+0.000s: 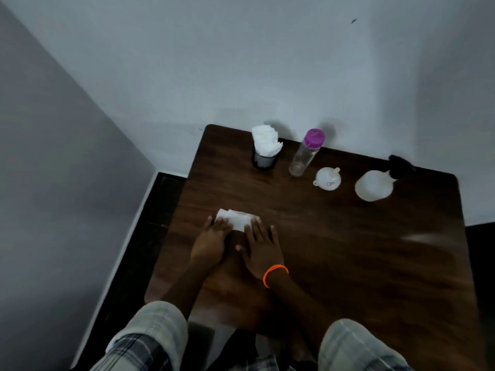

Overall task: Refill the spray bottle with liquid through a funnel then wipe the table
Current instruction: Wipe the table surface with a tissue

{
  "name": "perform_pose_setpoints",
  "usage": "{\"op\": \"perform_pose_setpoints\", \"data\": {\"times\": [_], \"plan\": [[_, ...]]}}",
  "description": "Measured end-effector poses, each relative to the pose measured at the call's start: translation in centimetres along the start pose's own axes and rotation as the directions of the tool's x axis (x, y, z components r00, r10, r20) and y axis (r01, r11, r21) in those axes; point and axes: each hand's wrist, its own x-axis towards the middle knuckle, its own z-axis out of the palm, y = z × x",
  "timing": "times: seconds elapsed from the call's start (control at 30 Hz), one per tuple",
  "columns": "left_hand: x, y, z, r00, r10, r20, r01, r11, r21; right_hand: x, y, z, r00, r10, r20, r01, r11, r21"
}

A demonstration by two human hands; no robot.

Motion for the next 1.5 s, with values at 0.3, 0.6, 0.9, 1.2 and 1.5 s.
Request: {"op": "perform_pose_setpoints", "data": {"times": [0.3, 0.6, 0.9, 1.2, 1.5], "plan": [[-7.5, 5.5, 4.7, 0.974, 0.056, 0.221, -0.049, 0.998, -0.039, -9.9, 2.2, 3.5, 1.000, -0.002, -0.011, 0.001, 0.999, -0.048], [-4.7, 16.8, 5.7, 0.908, 0.330, 0.260, -0.383, 0.904, 0.191, -18.1, 10.6, 3.1, 0.962, 0.271, -0.020, -0.272, 0.959, -0.076], [0.9, 22.7, 4.9, 0.812, 0.459, 0.360, -0.555, 0.798, 0.235, -20.1, 13.1, 1.0, 0.866, 0.499, -0.025, -0.499, 0.867, -0.001], [4.7, 14.4, 2.4, 0.903, 0.365, 0.228, -0.406, 0.899, 0.166, -12.3, 9.5, 0.0, 0.924, 0.383, 0.000, -0.382, 0.922, 0.060], [3.0, 2.8, 0.1, 1.000, -0.007, -0.022, 0.008, 1.000, 0.014, -1.3, 3.5, -2.4, 0.994, 0.111, -0.022, -0.110, 0.994, 0.026]]}}
